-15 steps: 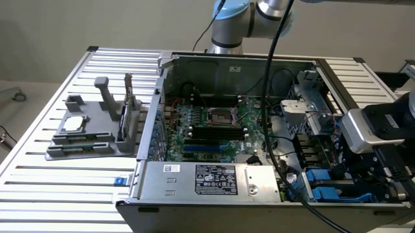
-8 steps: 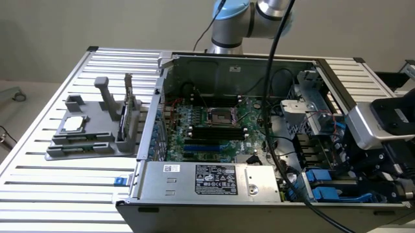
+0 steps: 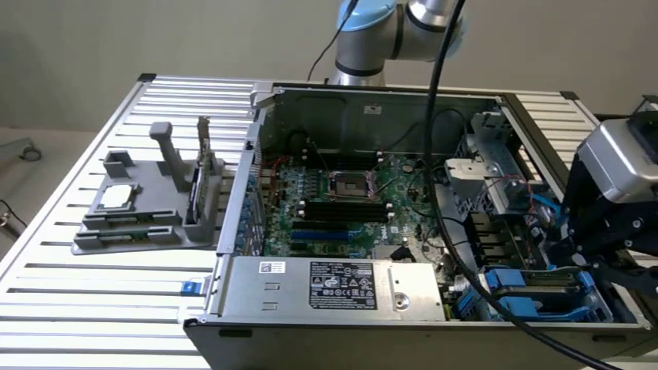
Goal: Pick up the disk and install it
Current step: 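Insert the disk into the insertion slot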
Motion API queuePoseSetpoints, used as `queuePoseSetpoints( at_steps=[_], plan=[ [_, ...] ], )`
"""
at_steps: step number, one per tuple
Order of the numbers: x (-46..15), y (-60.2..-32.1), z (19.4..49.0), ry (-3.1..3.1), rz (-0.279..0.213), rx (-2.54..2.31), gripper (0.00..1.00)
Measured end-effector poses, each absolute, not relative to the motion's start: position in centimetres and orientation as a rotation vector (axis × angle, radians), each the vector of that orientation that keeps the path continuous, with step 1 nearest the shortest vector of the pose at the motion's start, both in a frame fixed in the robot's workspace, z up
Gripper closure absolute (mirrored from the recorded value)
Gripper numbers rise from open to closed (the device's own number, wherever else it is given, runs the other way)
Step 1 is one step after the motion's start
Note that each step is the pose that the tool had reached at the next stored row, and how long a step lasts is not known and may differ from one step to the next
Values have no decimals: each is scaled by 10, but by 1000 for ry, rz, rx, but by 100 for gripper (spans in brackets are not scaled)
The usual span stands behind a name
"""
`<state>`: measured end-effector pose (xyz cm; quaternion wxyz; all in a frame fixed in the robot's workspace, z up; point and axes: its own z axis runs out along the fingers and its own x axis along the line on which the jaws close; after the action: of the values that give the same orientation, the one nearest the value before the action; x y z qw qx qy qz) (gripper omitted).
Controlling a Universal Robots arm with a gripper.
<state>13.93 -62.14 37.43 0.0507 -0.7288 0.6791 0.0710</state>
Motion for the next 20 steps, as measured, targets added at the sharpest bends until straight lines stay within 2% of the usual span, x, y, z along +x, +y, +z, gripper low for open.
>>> queuePoseSetpoints(
  at_steps=[20],
  plan=[
    [139, -622, 385, 2299, 214, -1968, 86]
  ],
)
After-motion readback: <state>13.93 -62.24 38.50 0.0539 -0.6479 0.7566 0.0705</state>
